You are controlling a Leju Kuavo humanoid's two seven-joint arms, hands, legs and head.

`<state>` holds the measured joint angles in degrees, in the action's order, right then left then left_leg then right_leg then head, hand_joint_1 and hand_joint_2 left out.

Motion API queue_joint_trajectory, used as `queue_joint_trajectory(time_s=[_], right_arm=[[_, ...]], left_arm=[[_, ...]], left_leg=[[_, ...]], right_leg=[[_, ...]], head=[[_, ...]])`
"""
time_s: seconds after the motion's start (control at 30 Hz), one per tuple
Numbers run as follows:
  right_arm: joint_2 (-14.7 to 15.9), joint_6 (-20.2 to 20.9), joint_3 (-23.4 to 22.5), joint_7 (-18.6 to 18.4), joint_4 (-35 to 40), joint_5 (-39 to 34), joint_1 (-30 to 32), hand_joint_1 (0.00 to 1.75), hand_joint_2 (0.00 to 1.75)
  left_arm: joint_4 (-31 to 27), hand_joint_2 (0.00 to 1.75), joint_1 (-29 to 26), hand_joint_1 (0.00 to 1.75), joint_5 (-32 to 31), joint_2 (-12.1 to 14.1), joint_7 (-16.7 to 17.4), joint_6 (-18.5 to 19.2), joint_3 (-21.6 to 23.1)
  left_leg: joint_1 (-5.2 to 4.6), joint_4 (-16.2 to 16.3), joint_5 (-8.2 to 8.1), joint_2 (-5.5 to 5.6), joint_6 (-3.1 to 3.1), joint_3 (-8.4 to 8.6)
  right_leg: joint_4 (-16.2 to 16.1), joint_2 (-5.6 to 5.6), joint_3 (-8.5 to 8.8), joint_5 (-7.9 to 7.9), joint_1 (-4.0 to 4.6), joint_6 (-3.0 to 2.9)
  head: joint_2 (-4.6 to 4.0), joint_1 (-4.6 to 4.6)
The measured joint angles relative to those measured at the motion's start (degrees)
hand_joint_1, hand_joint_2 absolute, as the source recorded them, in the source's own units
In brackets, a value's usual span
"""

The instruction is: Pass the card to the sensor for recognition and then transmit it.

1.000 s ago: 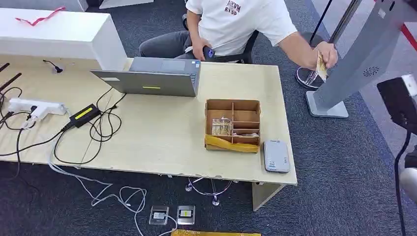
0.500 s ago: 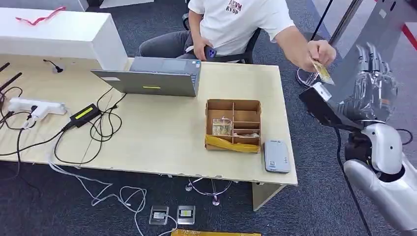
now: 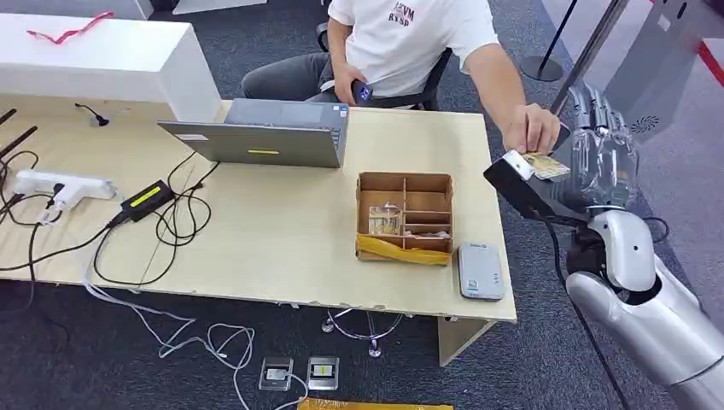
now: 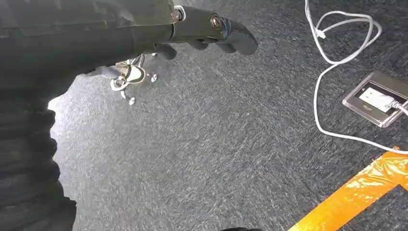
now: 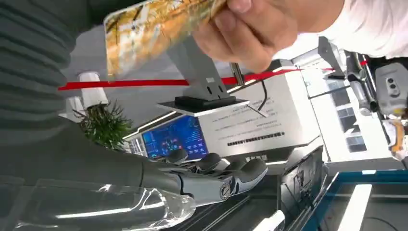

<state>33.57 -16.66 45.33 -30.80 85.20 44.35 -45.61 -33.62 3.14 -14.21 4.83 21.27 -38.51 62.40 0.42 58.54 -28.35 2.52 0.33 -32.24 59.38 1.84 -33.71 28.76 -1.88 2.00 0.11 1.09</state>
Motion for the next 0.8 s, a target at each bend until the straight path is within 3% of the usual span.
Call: queue_joint_trajectory(time_s=[0.8], right_arm=[[-1.8,-0.7,3.0,1.6,-4.0,-1.8,-1.5,1.75,1.75]], left_arm=[[-0.2,1.75,-0.1,0.0,-0.3,0.2,0.2,0.0,0.1]], left_leg=[[0.0,0.0,0.0,-0.02,0.0,0.01]], right_leg=[[0.0,0.01,-0.01,0.0,0.0,0.0]], head=[[0.0,0.0]])
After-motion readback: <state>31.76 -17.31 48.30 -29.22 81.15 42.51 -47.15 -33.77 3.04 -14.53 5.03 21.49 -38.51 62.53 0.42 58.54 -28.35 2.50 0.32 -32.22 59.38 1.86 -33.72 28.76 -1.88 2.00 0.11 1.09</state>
